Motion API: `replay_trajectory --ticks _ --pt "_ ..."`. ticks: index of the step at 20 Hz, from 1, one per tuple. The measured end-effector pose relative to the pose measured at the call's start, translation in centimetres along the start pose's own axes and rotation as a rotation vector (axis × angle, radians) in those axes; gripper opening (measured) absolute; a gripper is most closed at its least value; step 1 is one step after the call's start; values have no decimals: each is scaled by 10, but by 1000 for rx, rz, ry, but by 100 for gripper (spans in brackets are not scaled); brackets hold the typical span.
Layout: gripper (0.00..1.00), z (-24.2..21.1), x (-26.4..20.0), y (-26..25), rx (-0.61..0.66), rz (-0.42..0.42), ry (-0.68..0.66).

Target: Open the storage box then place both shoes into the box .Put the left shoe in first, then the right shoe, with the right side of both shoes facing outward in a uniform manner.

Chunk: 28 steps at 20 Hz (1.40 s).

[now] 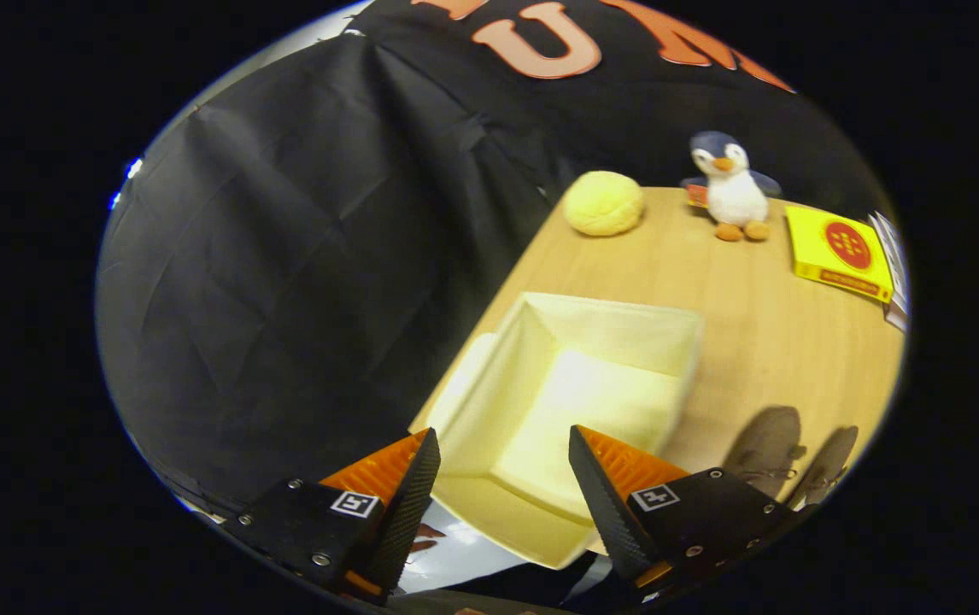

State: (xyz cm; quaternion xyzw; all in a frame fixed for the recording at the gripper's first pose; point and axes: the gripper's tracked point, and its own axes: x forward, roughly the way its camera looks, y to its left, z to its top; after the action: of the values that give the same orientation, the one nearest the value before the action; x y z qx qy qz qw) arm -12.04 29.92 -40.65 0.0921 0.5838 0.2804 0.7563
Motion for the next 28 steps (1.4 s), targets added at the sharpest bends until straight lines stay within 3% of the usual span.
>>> replay_trajectory --ticks 5,9,14,16,20,21,24,26,28 --pt "91 -57 -35 -124 77 -277 52" --pt "92 -98 -51 -185 97 -374 85" --pt "90 -123 -41 -223 8 -436 120" --pt "84 -116 -26 -230 -53 -441 94" --pt "64 -95 -5 -258 -173 -562 31" --pt "56 -94 1 -260 -180 -564 36" --pt "45 -85 13 -268 -252 -605 3" --pt "36 -86 24 -270 -261 -605 -15" --pt "21 -85 27 -268 -239 -608 -32"
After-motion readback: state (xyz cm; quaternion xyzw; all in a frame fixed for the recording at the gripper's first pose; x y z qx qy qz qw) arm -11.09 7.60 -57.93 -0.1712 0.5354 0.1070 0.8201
